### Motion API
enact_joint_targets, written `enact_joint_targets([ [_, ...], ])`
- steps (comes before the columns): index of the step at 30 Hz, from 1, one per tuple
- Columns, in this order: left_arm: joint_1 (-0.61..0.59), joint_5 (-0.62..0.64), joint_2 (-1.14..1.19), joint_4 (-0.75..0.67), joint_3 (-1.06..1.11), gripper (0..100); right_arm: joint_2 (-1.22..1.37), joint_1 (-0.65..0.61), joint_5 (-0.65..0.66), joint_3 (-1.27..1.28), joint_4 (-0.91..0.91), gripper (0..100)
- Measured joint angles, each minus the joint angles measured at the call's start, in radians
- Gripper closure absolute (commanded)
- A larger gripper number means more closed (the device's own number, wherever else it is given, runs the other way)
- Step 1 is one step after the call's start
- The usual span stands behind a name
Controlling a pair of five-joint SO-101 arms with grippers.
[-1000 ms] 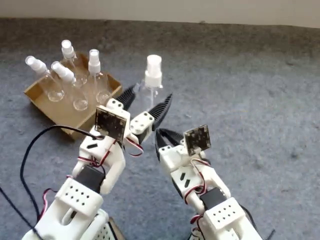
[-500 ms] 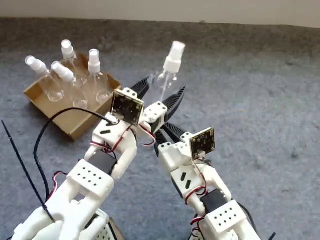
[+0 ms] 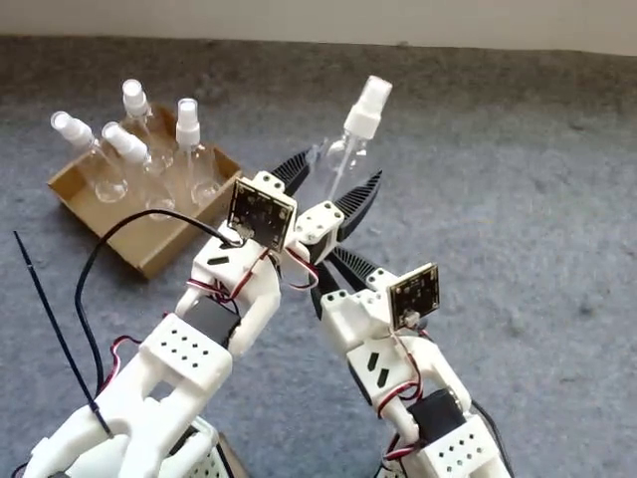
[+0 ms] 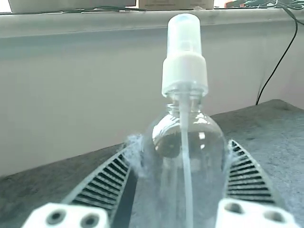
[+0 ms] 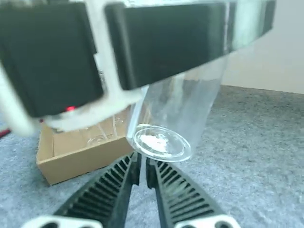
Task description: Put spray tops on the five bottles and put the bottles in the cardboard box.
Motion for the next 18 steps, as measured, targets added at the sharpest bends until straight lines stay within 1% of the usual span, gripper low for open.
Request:
enact_joint_targets([
  [3, -0.003, 0.0, 0.0, 0.0, 0.0, 85, -0.052, -0.002, 0.0, 0.0, 0.068, 98.0],
  [8, -0.003, -0.002, 0.002, -0.017, 0.0, 85, -0.063, -0.002, 0.0, 0.0, 0.074, 98.0],
  [15, -0.005, -0.006, 0.003, -0.049, 0.002, 85, -0.069, -0.109, 0.0, 0.0, 0.091, 98.0],
  [18, -0.005, -0.006, 0.003, -0.063, 0.002, 85, -0.071, -0.129, 0.0, 0.0, 0.103, 98.0],
])
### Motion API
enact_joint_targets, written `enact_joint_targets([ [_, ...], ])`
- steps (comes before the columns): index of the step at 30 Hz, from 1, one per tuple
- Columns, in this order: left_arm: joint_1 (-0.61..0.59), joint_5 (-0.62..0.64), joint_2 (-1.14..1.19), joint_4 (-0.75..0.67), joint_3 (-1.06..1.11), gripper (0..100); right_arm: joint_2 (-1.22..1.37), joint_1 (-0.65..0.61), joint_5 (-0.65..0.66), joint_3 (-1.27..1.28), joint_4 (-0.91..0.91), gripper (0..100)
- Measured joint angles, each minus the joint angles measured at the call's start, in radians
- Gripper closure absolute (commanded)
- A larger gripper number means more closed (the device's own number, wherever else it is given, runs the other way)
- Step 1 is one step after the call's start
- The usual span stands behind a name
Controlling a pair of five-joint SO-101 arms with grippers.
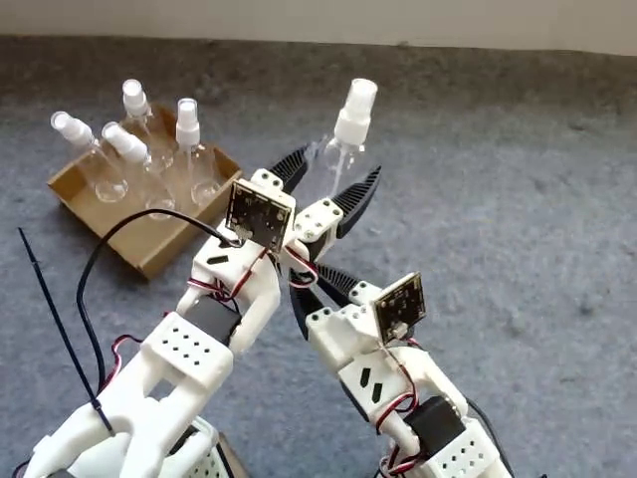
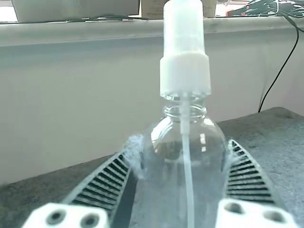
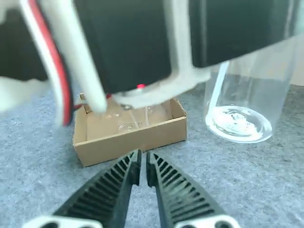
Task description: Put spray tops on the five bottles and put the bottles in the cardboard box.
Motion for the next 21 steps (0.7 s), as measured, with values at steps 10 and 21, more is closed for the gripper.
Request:
enact_joint_targets([
  [10, 0.002, 0.0, 0.0, -0.003, 0.103, 85, 0.0, -0.002, 0.0, 0.0, 0.003, 98.0],
  [21, 0.002, 0.0, 0.0, -0.003, 0.143, 85, 0.0, 0.061, 0.0, 0.0, 0.003, 98.0],
])
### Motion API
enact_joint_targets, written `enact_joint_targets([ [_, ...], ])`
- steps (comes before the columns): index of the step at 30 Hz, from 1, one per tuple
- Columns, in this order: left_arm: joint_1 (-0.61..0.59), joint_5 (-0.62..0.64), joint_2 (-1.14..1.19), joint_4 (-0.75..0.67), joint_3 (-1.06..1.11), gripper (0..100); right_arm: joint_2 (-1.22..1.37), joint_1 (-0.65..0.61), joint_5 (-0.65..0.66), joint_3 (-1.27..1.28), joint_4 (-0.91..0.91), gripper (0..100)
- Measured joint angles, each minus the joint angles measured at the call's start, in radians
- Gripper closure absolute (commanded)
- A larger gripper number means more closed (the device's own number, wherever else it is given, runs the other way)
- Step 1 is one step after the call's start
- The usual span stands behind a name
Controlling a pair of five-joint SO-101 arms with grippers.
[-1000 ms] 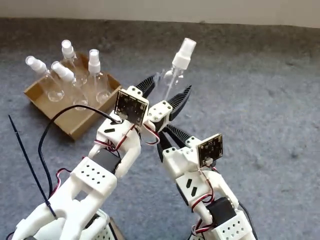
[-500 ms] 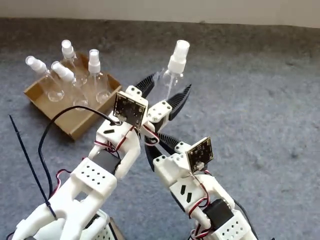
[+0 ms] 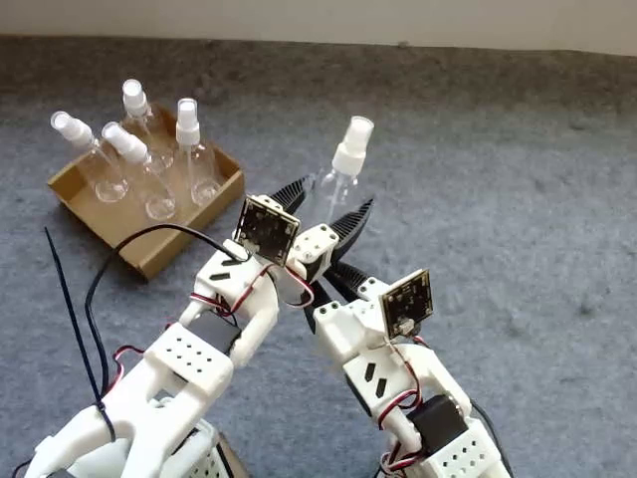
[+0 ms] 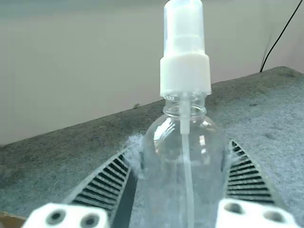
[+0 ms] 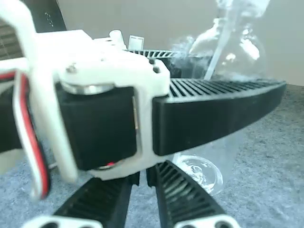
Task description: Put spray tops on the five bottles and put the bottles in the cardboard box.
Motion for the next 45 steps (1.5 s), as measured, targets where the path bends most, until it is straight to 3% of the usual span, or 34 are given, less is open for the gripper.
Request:
enact_joint_targets([
  [6, 0.002, 0.0, -0.074, 0.044, 0.0, 88, 0.0, 0.003, 0.0, 0.0, 0.0, 98.0],
  [18, -0.006, -0.002, -0.391, 0.466, 0.0, 89, 0.0, 0.006, 0.0, 0.0, 0.0, 98.0],
  [30, -0.015, -0.002, -0.618, 0.474, 0.12, 89, 0.0, 0.064, 0.002, 0.0, 0.0, 98.0],
  [45, -0.199, 0.0, -0.626, 0.525, 0.097, 89, 0.0, 0.071, 0.002, 0.0, 0.0, 98.0],
])
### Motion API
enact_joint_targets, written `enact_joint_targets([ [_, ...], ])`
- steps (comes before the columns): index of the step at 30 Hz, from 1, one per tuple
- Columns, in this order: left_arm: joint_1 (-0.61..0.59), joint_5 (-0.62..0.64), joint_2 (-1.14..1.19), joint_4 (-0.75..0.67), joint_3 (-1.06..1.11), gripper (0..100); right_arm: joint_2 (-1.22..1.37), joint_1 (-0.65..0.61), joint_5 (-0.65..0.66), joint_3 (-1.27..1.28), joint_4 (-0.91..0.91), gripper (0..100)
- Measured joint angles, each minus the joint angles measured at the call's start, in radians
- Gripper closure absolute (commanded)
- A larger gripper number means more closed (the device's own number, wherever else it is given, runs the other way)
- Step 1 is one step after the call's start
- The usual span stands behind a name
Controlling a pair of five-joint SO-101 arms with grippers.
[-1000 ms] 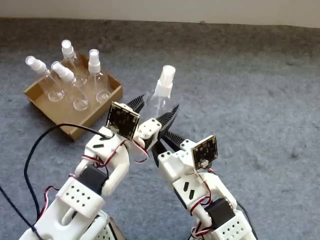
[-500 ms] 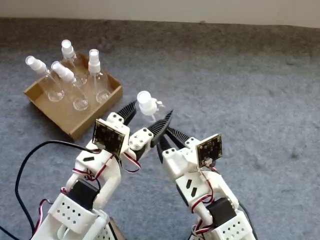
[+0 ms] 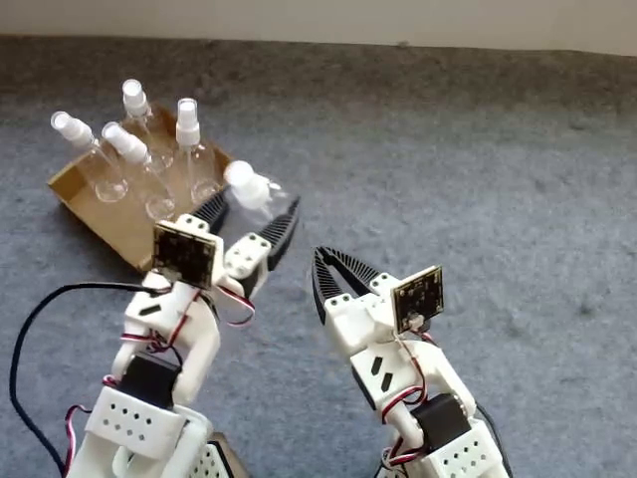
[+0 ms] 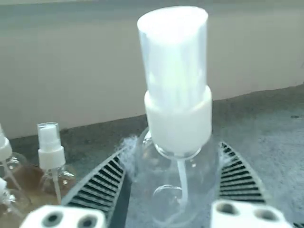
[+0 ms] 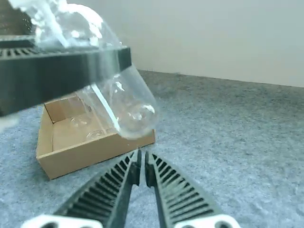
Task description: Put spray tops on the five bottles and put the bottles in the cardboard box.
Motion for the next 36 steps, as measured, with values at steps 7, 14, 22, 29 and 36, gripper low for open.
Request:
enact_joint_targets([
  [7, -0.167, 0.0, -0.006, 0.147, -0.097, 89, 0.0, 0.0, 0.0, 0.0, 0.0, 98.0],
  [14, -0.37, -0.061, -0.009, 0.245, -0.112, 89, 0.0, 0.0, 0.0, 0.0, 0.0, 98.0],
  [22, -0.489, -0.086, -0.008, 0.249, -0.112, 89, 0.0, 0.0, 0.0, 0.0, 0.0, 98.0],
  [29, -0.532, -0.086, 0.138, 0.281, -0.224, 89, 0.0, 0.0, 0.0, 0.0, 0.0, 98.0],
  [36, -0.532, -0.086, 0.222, 0.413, -0.353, 89, 0.0, 0.0, 0.0, 0.0, 0.0, 98.0],
])
